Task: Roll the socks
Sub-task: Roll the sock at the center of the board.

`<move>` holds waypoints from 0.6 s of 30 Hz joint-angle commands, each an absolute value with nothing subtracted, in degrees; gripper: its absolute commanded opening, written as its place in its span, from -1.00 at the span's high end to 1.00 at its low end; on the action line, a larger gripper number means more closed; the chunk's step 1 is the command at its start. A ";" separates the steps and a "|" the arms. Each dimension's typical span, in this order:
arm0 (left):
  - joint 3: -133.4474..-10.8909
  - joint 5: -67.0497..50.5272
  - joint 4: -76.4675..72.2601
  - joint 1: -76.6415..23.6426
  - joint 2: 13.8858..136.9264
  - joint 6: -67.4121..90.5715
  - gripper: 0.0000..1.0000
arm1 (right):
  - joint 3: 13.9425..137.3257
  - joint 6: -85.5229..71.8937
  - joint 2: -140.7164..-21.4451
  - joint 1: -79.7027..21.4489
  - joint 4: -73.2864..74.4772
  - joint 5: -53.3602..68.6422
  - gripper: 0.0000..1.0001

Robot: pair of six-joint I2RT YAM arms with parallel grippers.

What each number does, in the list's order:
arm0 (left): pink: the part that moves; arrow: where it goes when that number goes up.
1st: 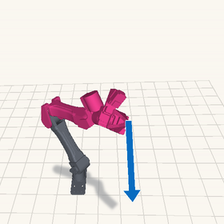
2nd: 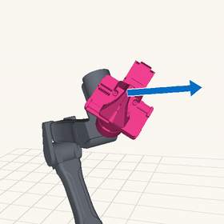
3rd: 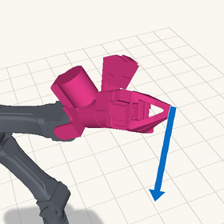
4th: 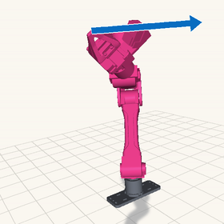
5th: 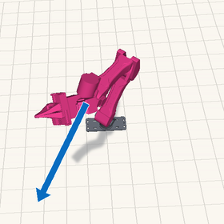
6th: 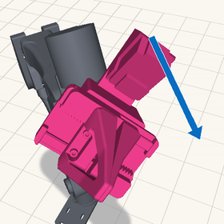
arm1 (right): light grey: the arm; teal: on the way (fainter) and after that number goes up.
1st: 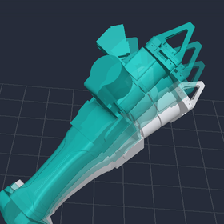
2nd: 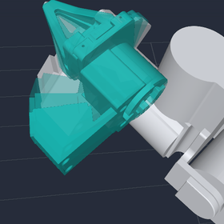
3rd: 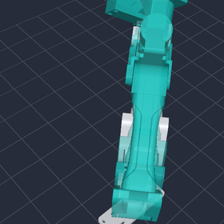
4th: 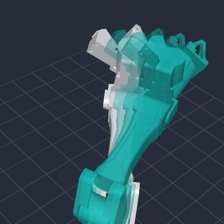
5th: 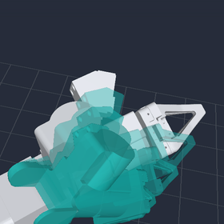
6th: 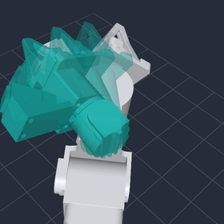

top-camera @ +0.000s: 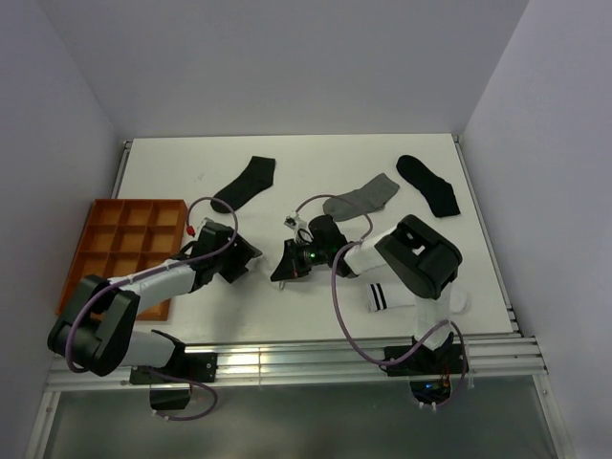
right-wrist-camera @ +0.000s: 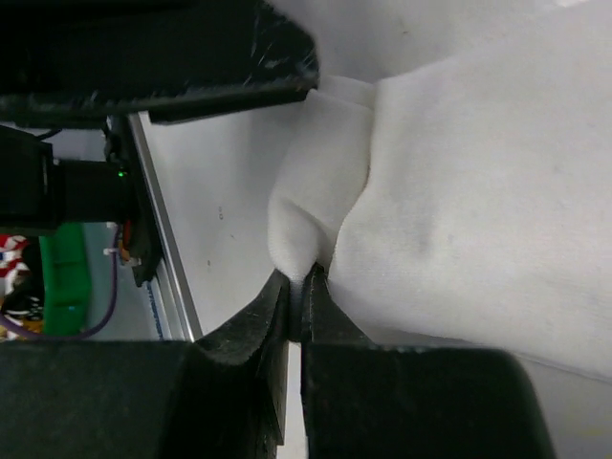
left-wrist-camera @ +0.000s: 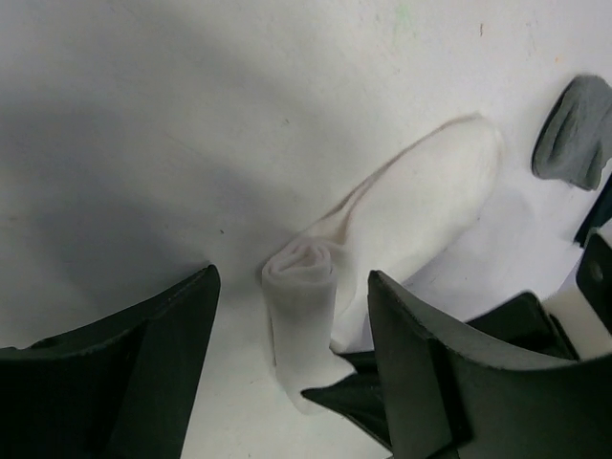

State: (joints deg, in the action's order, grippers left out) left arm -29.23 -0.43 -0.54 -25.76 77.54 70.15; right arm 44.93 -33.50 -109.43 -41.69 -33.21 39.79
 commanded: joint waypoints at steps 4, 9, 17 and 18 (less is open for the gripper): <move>-26.28 -1.32 4.13 -29.44 81.21 71.89 -0.37 | 43.07 -43.06 -113.81 -38.68 -43.85 46.31 1.00; -26.10 -0.27 4.48 -30.59 82.70 71.98 -0.30 | 42.54 -46.67 -115.75 -37.09 -47.02 47.64 1.00; -25.84 1.48 5.45 -30.67 85.07 72.07 -0.19 | 43.77 -47.81 -117.16 -35.60 -44.05 47.29 0.98; -25.93 1.75 5.62 -30.59 85.43 72.16 -0.17 | 44.03 -47.64 -117.25 -35.60 -43.51 47.20 0.97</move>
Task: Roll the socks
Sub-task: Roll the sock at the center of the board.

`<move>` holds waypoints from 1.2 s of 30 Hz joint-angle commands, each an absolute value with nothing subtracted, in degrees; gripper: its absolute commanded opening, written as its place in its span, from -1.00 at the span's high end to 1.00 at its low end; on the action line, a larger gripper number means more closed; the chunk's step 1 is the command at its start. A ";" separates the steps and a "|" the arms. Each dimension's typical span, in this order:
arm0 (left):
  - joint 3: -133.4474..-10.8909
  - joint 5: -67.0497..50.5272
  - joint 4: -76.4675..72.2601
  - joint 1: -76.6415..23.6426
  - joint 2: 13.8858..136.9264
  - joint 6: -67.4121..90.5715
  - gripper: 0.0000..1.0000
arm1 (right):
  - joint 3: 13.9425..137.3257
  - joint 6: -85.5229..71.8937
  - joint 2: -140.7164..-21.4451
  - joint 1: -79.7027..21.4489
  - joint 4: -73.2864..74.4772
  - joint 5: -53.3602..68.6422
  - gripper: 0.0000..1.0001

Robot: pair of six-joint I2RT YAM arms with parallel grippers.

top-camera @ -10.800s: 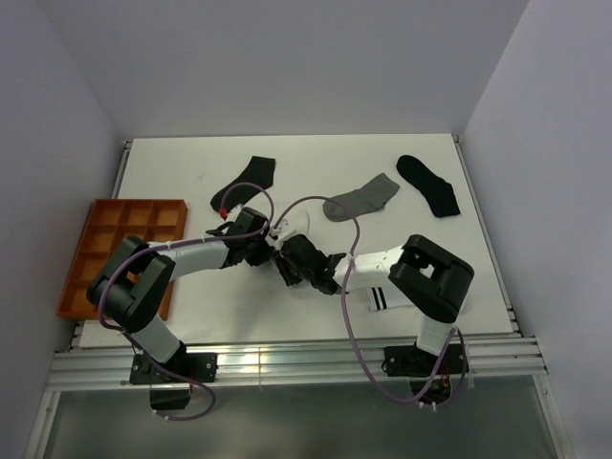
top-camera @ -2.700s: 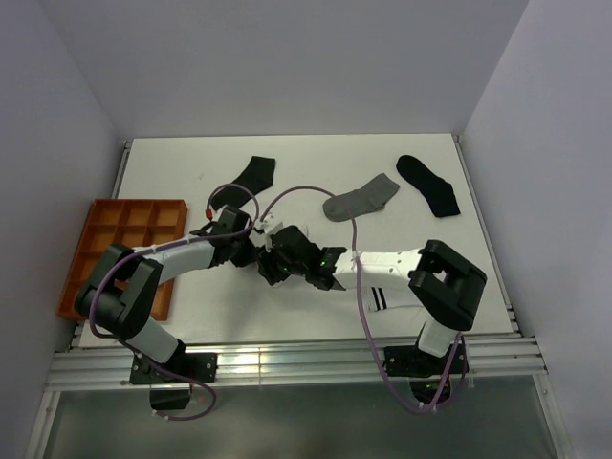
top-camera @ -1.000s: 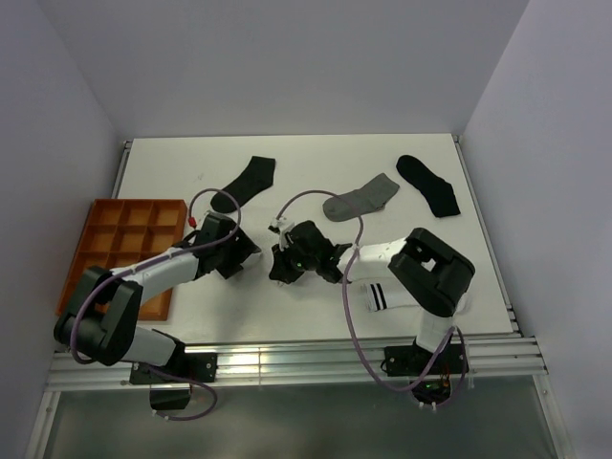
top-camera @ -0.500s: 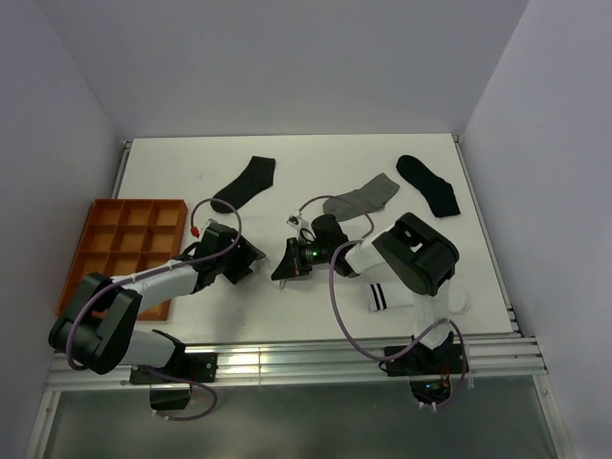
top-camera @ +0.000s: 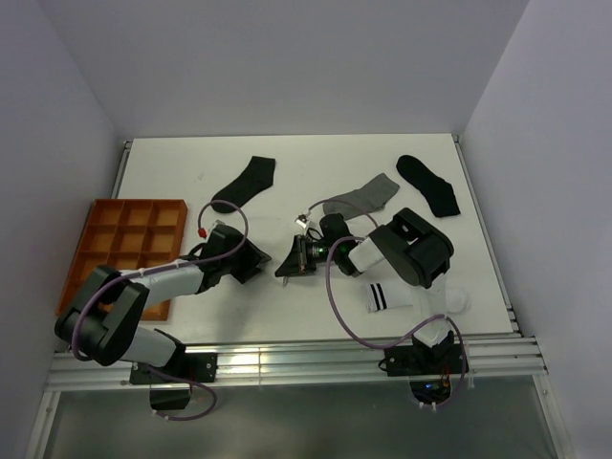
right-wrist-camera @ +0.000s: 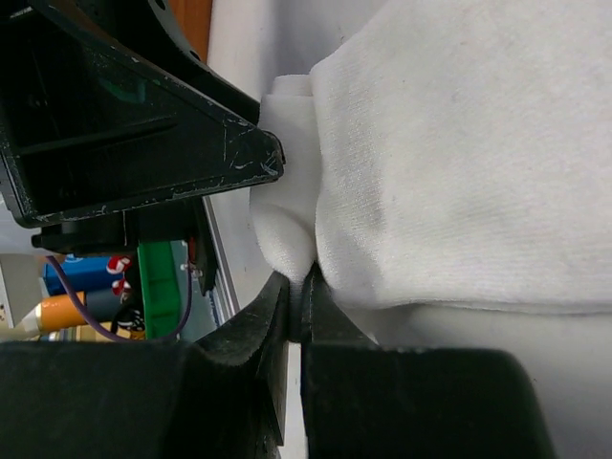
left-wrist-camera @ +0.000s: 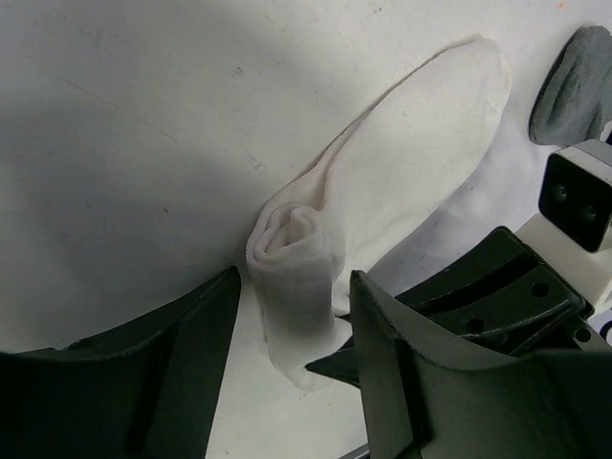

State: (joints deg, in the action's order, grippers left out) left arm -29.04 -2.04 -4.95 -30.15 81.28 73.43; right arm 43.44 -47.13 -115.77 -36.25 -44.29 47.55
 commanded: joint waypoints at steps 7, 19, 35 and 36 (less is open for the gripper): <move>-26.81 2.55 6.50 -30.59 88.85 72.33 0.06 | 46.32 -45.88 -116.20 -35.51 -37.89 45.97 0.91; -31.02 2.20 11.51 -30.67 92.54 68.03 0.77 | 46.85 -27.96 -99.24 -38.93 -20.14 25.63 0.07; -38.76 -0.43 16.79 -30.59 97.47 60.12 0.80 | 48.07 -6.51 -95.26 -60.91 -16.44 -15.20 0.04; -38.93 -0.44 16.96 -30.59 97.38 59.94 0.80 | 48.25 -6.33 -95.71 -61.17 -16.26 -15.21 0.04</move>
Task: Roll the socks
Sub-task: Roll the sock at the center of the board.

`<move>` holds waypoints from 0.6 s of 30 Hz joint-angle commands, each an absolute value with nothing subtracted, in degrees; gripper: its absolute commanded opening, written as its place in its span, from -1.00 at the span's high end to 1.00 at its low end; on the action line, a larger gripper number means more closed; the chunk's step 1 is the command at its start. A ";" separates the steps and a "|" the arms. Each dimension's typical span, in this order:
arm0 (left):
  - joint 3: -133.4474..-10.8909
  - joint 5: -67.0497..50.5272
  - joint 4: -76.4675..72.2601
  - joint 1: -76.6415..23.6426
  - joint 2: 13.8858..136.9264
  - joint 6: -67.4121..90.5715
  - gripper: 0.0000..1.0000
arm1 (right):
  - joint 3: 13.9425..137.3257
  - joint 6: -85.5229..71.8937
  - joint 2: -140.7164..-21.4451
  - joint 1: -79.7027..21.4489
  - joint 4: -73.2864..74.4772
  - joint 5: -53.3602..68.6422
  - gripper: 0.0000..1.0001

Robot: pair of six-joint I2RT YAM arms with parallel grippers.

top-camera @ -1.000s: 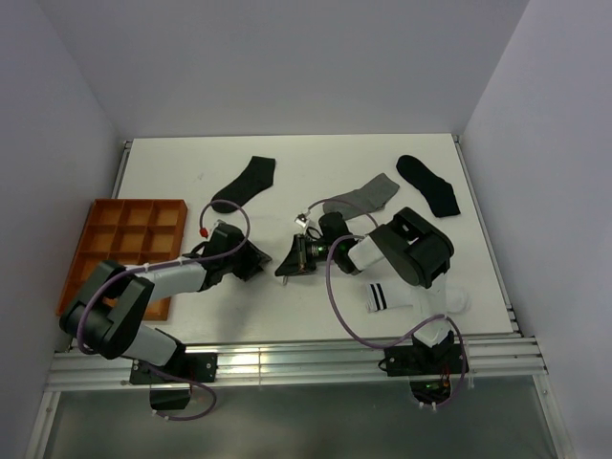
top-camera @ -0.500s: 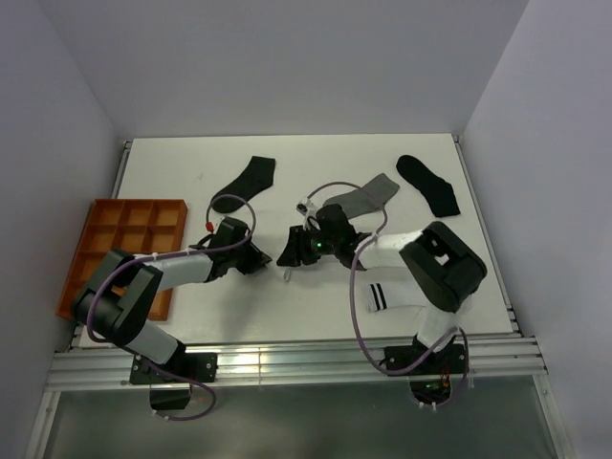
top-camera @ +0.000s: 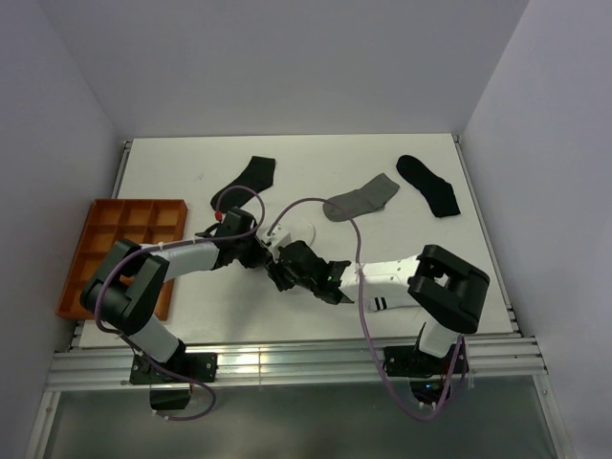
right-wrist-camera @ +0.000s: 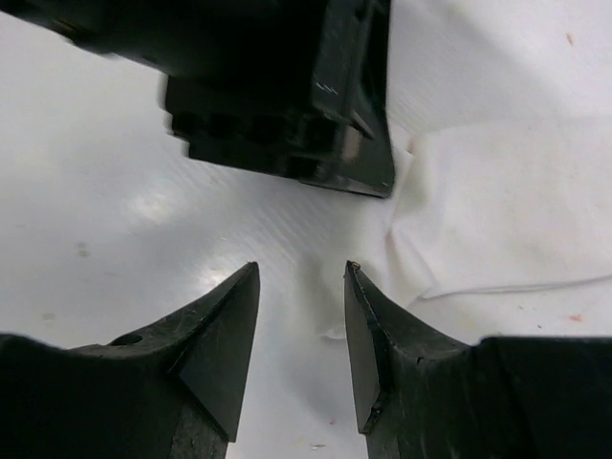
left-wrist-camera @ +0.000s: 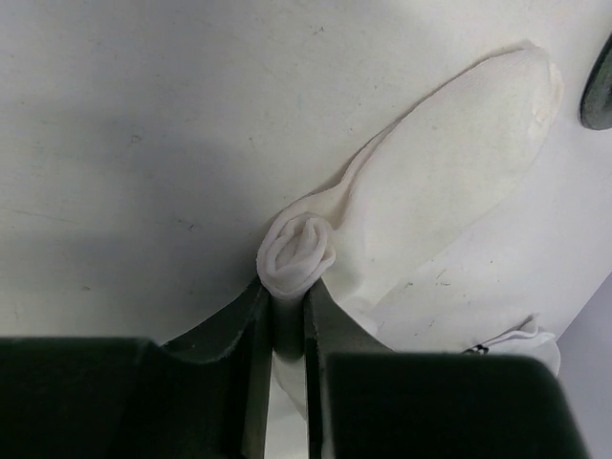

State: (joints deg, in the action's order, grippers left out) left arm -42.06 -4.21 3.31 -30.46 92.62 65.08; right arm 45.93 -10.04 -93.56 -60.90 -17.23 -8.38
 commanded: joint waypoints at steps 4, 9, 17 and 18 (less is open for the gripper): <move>-39.64 -0.53 17.75 -30.59 97.47 59.15 0.80 | 48.96 -6.07 -97.91 -61.17 -16.17 -16.61 0.05; -39.90 -0.96 17.84 -30.59 97.91 58.27 0.80 | 49.92 -5.19 -100.45 -61.35 -15.64 -17.93 0.06; -40.34 -1.85 17.93 -30.59 98.79 57.04 0.80 | 52.38 -3.52 -105.29 -61.70 -13.71 -19.51 0.06; -40.34 -1.93 18.02 -30.59 98.79 56.78 0.80 | 52.47 -3.43 -106.51 -61.87 -13.62 -19.77 0.06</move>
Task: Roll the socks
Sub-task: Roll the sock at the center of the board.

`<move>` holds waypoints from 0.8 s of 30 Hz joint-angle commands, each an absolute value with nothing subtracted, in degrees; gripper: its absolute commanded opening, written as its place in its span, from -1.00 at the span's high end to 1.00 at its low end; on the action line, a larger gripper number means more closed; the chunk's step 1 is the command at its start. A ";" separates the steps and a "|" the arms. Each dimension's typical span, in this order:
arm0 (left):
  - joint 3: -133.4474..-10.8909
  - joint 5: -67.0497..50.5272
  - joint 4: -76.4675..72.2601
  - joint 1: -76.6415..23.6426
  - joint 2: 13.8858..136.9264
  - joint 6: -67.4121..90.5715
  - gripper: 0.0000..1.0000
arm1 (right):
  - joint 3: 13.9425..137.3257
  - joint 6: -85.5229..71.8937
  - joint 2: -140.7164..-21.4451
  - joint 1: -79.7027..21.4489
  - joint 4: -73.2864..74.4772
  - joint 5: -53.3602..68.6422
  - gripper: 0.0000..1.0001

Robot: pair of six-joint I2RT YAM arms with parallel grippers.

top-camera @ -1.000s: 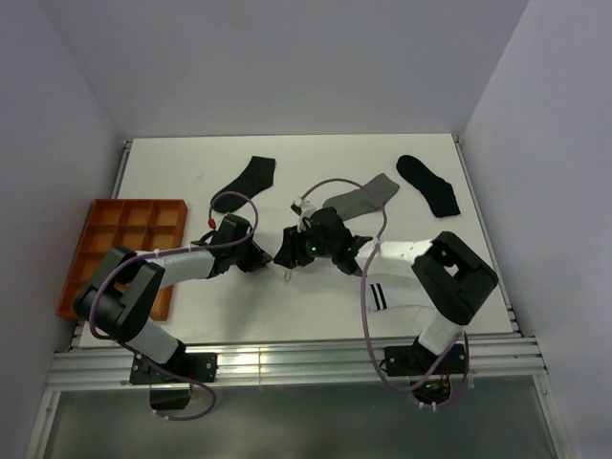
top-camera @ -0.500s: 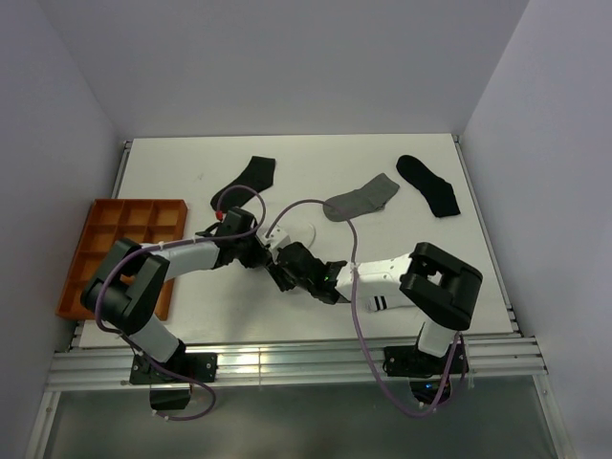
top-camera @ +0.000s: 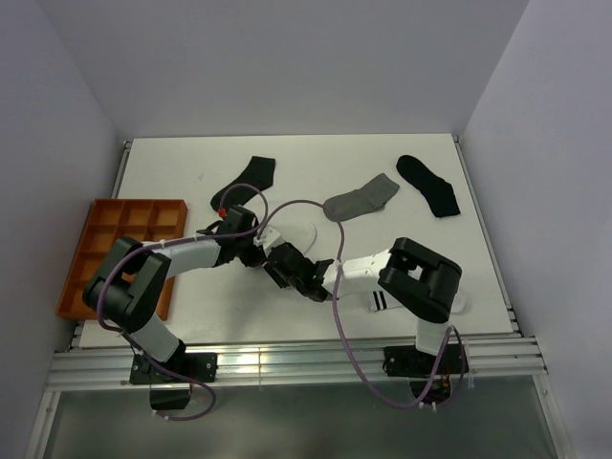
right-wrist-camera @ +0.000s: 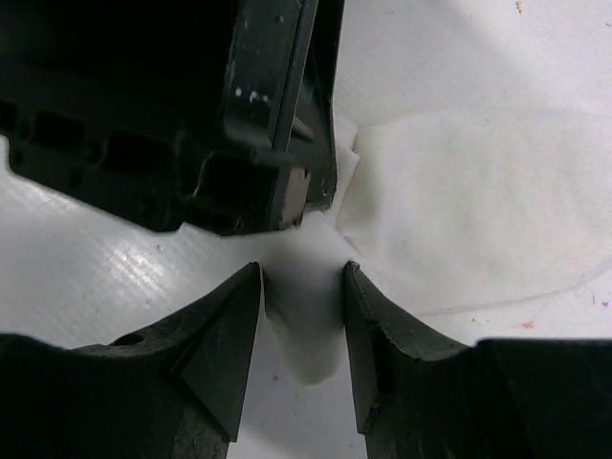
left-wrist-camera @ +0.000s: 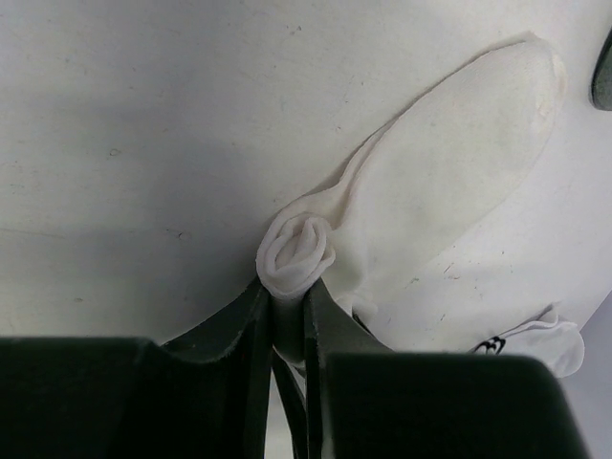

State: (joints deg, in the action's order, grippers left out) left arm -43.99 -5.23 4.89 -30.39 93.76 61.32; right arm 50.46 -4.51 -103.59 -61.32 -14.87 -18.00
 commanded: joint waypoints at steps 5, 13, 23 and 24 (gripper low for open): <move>-41.13 -1.41 18.46 -30.41 99.14 56.43 0.78 | 53.61 -5.27 -109.86 -62.23 -10.73 -21.27 0.34; -40.70 -0.18 18.11 -28.48 95.99 58.44 0.40 | 53.96 -10.45 -109.34 -61.18 -5.19 -9.71 1.00; -34.72 2.28 15.30 -24.26 86.32 64.15 -0.27 | 56.42 -15.11 -108.63 -54.06 0.78 13.06 1.00; -34.11 2.46 15.12 -23.56 84.66 64.68 -0.32 | 57.47 -15.90 -108.98 -52.75 1.31 14.75 1.00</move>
State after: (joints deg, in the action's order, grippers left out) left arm -38.30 -2.72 6.72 -25.12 85.23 64.05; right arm 57.14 -12.29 -106.76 -54.43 -8.71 2.37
